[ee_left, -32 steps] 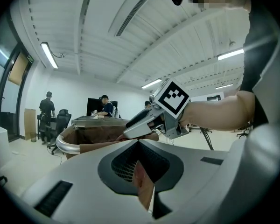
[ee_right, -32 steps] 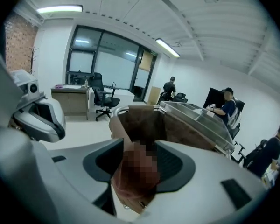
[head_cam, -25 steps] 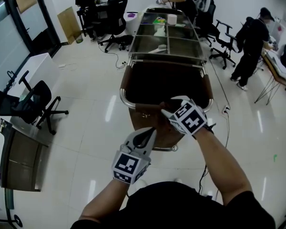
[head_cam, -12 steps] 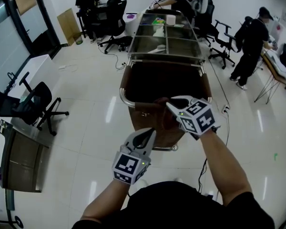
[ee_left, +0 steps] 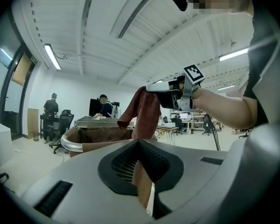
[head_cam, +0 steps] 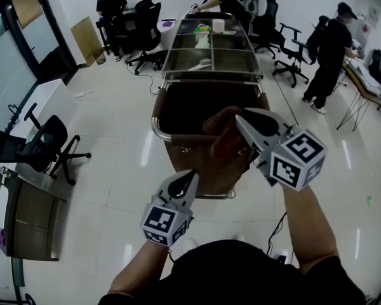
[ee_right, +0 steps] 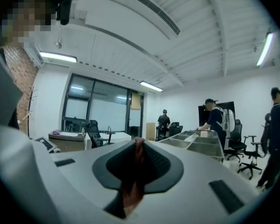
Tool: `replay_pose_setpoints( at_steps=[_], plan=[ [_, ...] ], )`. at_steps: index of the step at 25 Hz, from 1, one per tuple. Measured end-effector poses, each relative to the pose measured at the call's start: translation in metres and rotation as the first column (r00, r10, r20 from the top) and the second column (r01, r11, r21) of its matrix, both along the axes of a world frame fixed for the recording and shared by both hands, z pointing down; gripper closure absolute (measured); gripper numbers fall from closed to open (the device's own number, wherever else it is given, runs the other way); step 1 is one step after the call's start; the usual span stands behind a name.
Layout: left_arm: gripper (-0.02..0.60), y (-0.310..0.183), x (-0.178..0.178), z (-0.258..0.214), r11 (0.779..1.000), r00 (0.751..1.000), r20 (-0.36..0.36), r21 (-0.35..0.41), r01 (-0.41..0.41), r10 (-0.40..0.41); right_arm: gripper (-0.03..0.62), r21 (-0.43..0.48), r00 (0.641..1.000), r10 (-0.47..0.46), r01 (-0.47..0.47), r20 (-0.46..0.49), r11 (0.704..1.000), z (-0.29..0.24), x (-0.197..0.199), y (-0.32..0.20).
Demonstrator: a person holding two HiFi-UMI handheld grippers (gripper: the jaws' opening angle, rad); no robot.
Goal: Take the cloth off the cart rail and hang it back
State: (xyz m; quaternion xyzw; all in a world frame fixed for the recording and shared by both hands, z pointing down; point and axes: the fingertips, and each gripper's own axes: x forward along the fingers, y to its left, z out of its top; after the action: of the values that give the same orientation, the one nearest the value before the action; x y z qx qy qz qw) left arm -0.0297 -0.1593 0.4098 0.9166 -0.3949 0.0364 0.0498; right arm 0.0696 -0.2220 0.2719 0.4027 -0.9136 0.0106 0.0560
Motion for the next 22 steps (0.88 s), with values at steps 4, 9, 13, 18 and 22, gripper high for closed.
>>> replay_pose_setpoints(
  at_steps=[4,9,13,18,22],
  plan=[
    [0.581,0.006,0.001,-0.007,1.0,1.0,-0.008,0.008,0.003,-0.003,0.531,0.066,0.999,0.009,-0.013,0.051,0.998,-0.029,0.017,0.027],
    [0.581,0.014,0.009,-0.011,1.0,1.0,-0.02,0.015,-0.013,0.013,0.531,0.114,0.991,0.03,-0.045,0.13,0.992,-0.036,0.037,0.067],
    [0.581,0.02,0.014,-0.018,1.0,0.999,-0.042,0.01,-0.027,0.027,0.531,0.098,0.995,0.028,-0.037,0.098,0.994,-0.007,0.039,0.099],
    [0.581,0.024,0.016,-0.02,0.999,0.999,-0.04,0.014,-0.033,0.034,0.531,-0.002,0.994,0.047,-0.047,0.102,0.999,0.046,0.042,0.116],
    [0.581,0.024,0.016,-0.019,0.999,0.999,-0.041,0.011,-0.034,0.034,0.531,-0.072,0.99,0.052,-0.043,0.128,0.996,0.084,0.041,0.121]
  ],
)
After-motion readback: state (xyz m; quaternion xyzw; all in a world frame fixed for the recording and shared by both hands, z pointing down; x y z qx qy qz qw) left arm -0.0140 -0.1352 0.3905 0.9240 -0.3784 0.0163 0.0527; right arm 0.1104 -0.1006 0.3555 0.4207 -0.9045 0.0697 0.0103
